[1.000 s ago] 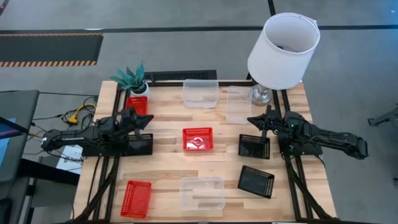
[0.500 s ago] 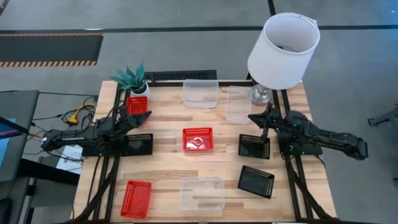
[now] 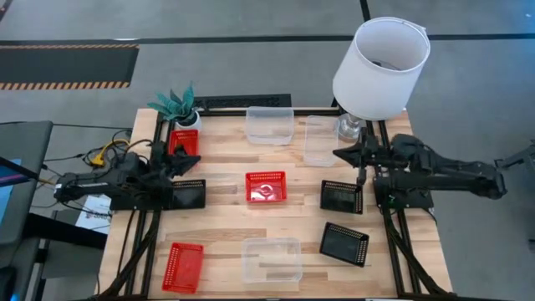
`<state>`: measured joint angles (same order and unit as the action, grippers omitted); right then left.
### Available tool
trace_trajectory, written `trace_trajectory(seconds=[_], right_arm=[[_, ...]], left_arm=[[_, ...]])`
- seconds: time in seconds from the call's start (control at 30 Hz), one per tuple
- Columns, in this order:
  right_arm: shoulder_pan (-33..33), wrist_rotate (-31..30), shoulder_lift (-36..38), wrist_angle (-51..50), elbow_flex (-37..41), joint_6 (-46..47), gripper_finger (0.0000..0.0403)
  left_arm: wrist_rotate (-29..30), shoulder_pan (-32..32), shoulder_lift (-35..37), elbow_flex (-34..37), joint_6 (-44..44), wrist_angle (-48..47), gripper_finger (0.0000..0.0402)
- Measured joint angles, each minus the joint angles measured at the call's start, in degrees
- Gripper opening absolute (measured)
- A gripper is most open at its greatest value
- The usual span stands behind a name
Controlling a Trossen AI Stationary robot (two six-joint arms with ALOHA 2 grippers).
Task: Stack baskets by color
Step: Stack the top right black bin on the top left black bin
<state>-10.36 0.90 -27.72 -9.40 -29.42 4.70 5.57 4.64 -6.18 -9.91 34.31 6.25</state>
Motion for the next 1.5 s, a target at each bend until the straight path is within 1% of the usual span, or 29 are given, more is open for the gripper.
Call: trace_trajectory(seconds=[0.1, 0.2, 0.27, 0.33, 0.4, 0.47, 0.53, 0.63, 0.73, 0.83, 0.93, 1.03, 1.17, 1.3, 1.5], right_arm=[[2.1, -1.9, -6.7, -10.3, -7.2, 4.9, 0.0023], [3.7, -2.4, -12.8, -23.0, -14.2, 11.6, 0.0048], [4.5, -2.4, -16.8, -31.9, -18.6, 18.0, 0.0069], [4.7, -2.4, -20.4, -40.2, -22.0, 25.2, 0.0092], [4.8, -2.4, -23.4, -45.6, -24.6, 31.6, 0.0119], [4.8, -2.4, -25.7, -49.9, -25.9, 36.9, 0.0151], [4.8, -2.4, -27.2, -53.0, -25.8, 40.7, 0.0186], [4.8, -2.4, -28.1, -54.9, -25.0, 45.8, 0.0240], [4.4, -2.5, -27.8, -54.7, -22.6, 51.7, 0.0281], [3.5, -2.8, -27.7, -55.7, -19.8, 57.4, 0.0303], [3.6, -2.9, -27.8, -58.2, -16.1, 62.2, 0.0311], [5.3, -2.3, -27.8, -57.7, -12.5, 65.8, 0.0312], [9.2, -1.1, -27.9, -56.9, -10.1, 70.9, 0.0312], [13.5, -1.2, -27.8, -56.9, -10.2, 79.8, 0.0310], [24.9, -1.9, -28.6, -56.7, -10.2, 98.5, 0.0307]], left_arm=[[-0.7, 0.0, -5.2, -6.2, -5.2, -10.9, 0.0000], [-0.7, 0.0, -10.1, -13.0, -11.6, -20.1, 0.0000], [-0.3, 0.0, -13.5, -16.5, -14.9, -24.6, 0.0000], [1.1, 0.0, -16.1, -19.0, -16.3, -27.5, 0.0001], [2.9, 0.0, -18.3, -21.0, -17.2, -28.5, 0.0007], [4.6, 0.0, -20.0, -22.1, -18.6, -30.4, 0.0023], [6.1, 0.0, -21.5, -22.8, -18.8, -31.2, 0.0047], [7.2, 0.0, -23.5, -23.3, -17.0, -32.9, 0.0095], [7.2, 0.0, -25.8, -23.9, -14.2, -34.7, 0.0147], [7.2, 0.0, -28.5, -25.1, -14.6, -35.6, 0.0189], [7.2, 0.0, -30.4, -26.8, -15.1, -36.6, 0.0216], [7.3, 0.0, -31.4, -27.8, -13.9, -38.3, 0.0230], [7.2, 0.0, -31.3, -28.2, -11.5, -41.2, 0.0233], [6.7, 0.0, -31.3, -28.2, -8.6, -42.9, 0.0233], [6.2, -0.1, -31.3, -28.2, -8.3, -43.4, 0.0233]])
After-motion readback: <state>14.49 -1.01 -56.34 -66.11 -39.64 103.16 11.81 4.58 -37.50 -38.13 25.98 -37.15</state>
